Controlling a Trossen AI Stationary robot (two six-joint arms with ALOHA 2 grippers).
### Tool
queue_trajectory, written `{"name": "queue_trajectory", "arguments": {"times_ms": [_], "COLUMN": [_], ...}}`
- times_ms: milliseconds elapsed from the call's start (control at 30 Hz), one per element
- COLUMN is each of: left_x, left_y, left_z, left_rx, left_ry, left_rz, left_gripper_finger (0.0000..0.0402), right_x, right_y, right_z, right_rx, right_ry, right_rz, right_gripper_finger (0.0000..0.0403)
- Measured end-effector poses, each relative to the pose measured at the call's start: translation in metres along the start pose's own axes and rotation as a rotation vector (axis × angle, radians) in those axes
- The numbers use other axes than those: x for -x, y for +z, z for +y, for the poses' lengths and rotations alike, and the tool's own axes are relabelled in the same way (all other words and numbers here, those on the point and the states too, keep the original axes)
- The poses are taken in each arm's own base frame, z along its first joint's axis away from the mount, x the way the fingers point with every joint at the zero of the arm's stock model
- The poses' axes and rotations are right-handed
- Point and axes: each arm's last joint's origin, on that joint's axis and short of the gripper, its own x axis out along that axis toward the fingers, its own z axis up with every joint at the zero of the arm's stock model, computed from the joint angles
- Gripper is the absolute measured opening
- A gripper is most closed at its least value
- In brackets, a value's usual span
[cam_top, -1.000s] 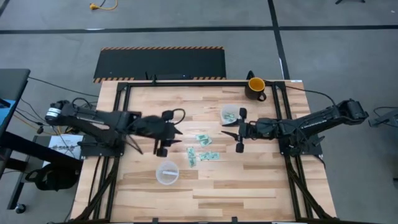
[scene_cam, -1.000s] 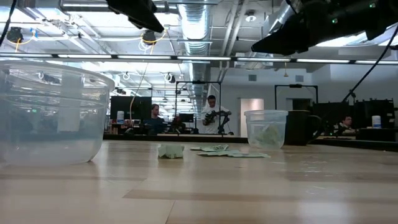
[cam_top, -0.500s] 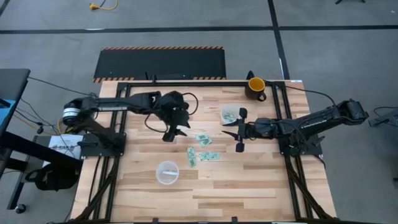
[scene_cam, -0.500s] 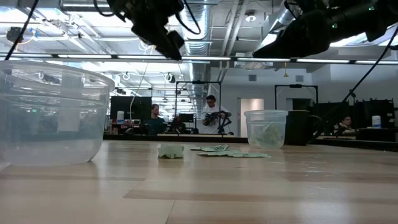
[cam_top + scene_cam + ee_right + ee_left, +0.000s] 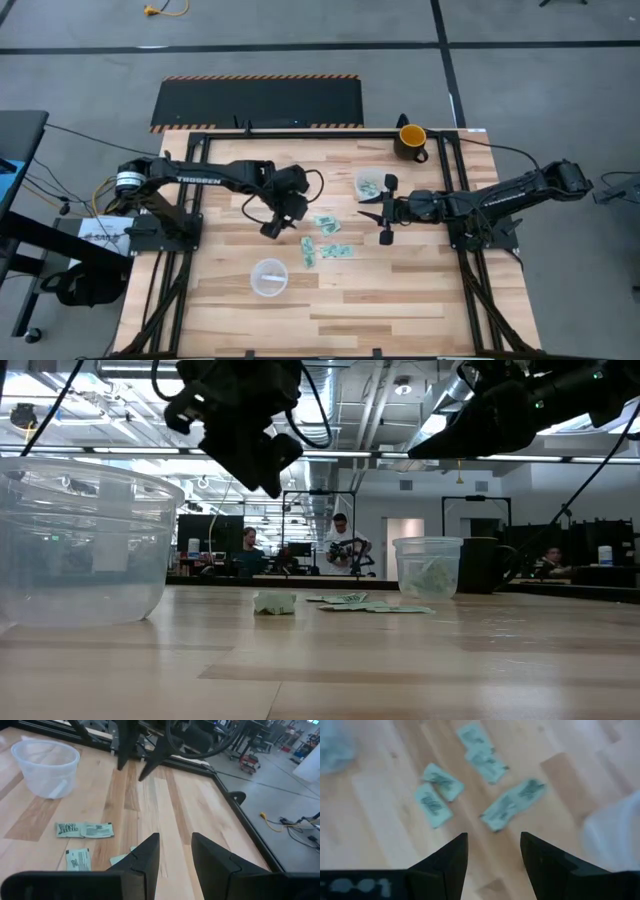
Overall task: Pick and place Stevia / Truvia into bins
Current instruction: Put the stevia packet into the bottom transparent container
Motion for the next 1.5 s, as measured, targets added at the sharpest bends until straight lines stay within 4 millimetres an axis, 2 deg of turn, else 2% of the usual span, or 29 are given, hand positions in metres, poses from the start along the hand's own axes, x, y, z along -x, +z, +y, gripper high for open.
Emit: {"name": "queue_trajectory", "arguments": {"times_ms": [133, 400, 633, 800, 900, 1033, 1100, 1200, 1367, 1500], "left_x": [0.002, 0.002, 0.003, 0.004, 0.023, 0.067, 0.079, 0.066, 0.018, -0.013], "left_y": [0.005, 0.009, 0.004, -0.001, 0.012, 0.029, 0.031, 0.023, 0.017, 0.016], "left_z": [0.001, 0.006, 0.005, 0.004, 0.015, 0.031, 0.038, 0.044, 0.042, 0.041], "left_rx": [-0.060, -0.070, 0.066, -0.146, -0.246, -0.325, -0.335, -0.291, -0.288, -0.301], "left_ry": [0.094, 0.215, 0.249, 0.266, 0.286, 0.135, 0.073, -0.001, -0.227, -0.283], "left_rz": [0.000, 0.003, 0.058, 0.181, 0.153, -0.062, -0.118, -0.033, 0.064, 0.129], "left_gripper_finger": [0.0172, 0.0171, 0.0171, 0.0171, 0.0171, 0.0171, 0.0171, 0.0171, 0.0171, 0.0171], "right_x": [0.000, 0.000, 0.000, 0.000, 0.000, 0.000, 0.000, 0.000, 0.000, 0.000], "right_y": [0.000, -0.002, -0.002, -0.002, -0.002, -0.002, -0.002, -0.004, -0.005, -0.005], "right_z": [0.000, 0.000, 0.000, 0.000, 0.000, 0.000, 0.001, 0.001, 0.001, 0.001], "right_rx": [0.001, 0.004, 0.006, 0.006, 0.008, 0.014, 0.015, 0.020, 0.023, 0.023], "right_ry": [0.001, 0.004, 0.003, 0.003, 0.003, 0.003, 0.003, 0.007, 0.010, 0.010], "right_rz": [0.002, 0.015, 0.021, 0.021, 0.021, 0.021, 0.023, 0.038, 0.046, 0.048], "right_gripper_finger": [0.0108, 0.0107, 0.0107, 0.0107, 0.0107, 0.0107, 0.0107, 0.0107, 0.0107, 0.0107]}}
